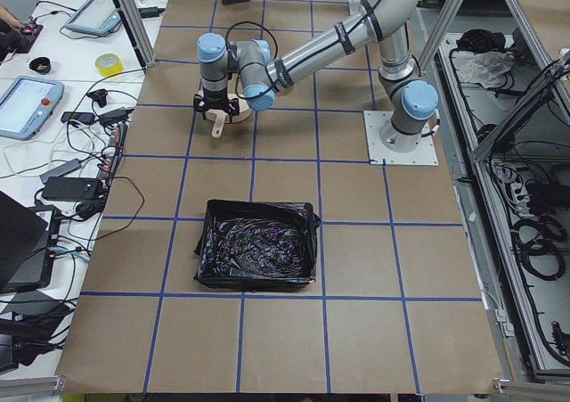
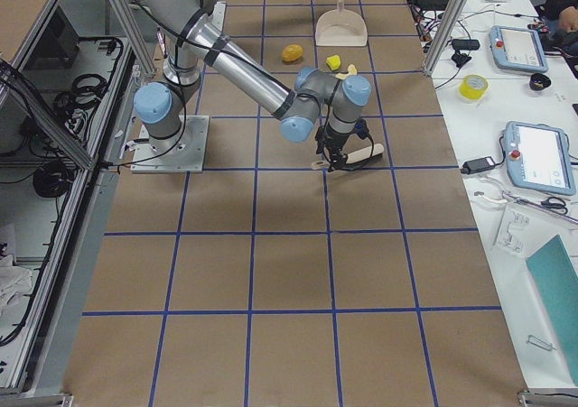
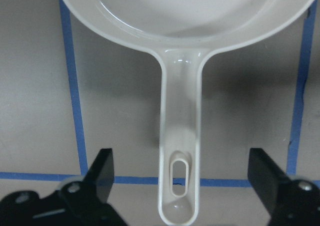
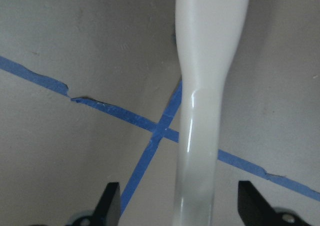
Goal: Sweep and dump trash into bin
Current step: 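Lift the brush with the right gripper and carry it toward the trash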
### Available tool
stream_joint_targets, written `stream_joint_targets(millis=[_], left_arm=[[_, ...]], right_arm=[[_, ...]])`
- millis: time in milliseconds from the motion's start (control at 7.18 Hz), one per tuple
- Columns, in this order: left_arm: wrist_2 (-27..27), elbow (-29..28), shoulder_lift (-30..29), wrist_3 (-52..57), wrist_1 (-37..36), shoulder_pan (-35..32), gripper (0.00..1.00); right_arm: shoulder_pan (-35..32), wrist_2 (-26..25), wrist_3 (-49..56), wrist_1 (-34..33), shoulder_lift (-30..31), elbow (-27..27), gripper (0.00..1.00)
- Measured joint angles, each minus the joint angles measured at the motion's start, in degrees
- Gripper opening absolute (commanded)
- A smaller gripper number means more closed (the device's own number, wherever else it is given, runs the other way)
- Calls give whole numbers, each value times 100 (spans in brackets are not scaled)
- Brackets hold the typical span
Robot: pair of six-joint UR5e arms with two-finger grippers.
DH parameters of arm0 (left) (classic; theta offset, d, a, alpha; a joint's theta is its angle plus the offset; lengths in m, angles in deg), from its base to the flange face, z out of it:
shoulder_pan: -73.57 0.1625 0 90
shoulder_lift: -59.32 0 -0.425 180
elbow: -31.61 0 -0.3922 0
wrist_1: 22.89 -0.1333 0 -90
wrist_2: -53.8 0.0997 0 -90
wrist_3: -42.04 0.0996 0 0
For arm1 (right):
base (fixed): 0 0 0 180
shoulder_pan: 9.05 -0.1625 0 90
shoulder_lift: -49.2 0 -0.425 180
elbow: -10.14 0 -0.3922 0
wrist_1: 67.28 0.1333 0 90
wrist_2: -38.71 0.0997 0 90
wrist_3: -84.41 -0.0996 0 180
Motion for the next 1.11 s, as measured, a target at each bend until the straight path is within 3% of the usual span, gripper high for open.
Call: stream_joint_targets(millis=[279, 557, 1114], left_arm=[[558, -18, -126, -168, 50, -16, 90], [777, -31, -163, -262, 93, -20, 89], [540, -136, -332, -489, 36, -20, 85]], right_arm=[[0, -12, -1, -3, -5, 2, 40], [0, -38, 4, -2, -9, 2, 0], [-1, -296, -87, 23, 11, -18, 0]])
